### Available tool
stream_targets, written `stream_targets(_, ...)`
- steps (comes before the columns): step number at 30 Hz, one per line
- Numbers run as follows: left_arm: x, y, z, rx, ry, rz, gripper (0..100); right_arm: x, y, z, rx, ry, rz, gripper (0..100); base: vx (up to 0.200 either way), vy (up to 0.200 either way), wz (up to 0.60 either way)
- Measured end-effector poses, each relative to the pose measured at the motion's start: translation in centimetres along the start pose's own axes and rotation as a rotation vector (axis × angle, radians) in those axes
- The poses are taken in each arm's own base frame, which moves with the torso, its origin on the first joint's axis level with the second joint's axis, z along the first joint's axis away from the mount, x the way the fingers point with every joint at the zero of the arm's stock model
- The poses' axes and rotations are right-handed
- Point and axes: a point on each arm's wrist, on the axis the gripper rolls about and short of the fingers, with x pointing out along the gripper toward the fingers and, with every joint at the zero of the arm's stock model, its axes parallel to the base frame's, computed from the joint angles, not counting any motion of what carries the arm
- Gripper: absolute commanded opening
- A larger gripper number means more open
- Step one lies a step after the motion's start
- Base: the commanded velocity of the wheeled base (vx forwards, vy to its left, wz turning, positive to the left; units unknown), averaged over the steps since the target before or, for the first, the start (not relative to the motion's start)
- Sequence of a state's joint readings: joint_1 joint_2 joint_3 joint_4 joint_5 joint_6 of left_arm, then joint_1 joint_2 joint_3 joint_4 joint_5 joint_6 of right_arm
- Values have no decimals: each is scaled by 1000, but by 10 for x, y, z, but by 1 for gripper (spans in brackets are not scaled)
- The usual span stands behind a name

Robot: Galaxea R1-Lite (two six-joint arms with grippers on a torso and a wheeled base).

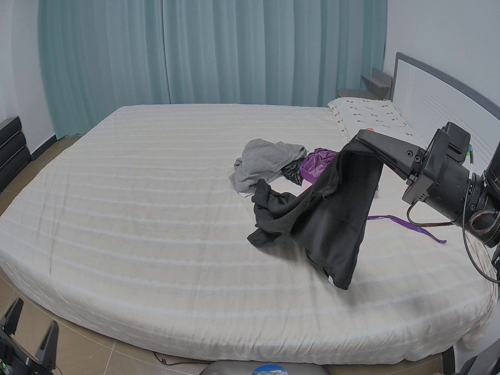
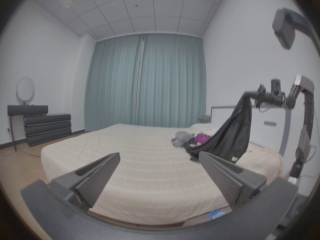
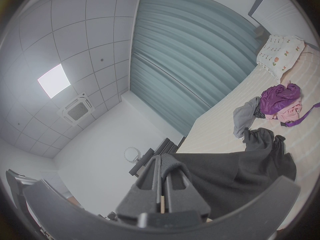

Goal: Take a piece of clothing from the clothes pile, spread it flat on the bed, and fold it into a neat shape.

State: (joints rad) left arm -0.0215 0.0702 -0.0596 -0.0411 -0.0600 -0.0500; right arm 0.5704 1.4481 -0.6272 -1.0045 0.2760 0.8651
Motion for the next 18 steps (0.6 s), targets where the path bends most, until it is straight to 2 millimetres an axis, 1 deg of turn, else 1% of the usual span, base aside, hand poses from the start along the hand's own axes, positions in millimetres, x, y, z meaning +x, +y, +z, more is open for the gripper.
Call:
stream_targets(3, 2, -2, 23, -39, -27, -49, 100, -2, 2, 0, -2, -3, 7, 0, 0, 0, 0)
stream_targets(6, 11, -3, 37, -67, 19, -95, 100, -3, 3, 0, -2, -2, 8, 0, 0, 0, 0)
stream_targets(10, 31, -3, 46, -99, 135, -131, 100, -4, 2, 0, -2, -1, 6, 0, 0, 0, 0)
stream_targets(15, 66, -3, 49, -139, 311, -155, 100, -4, 2, -1, -2, 1, 4, 0, 0, 0, 0)
stream_targets(18, 89, -3, 49, -155, 386, -166, 100, -3, 1, -1, -1, 2, 0, 0, 0, 0, 0)
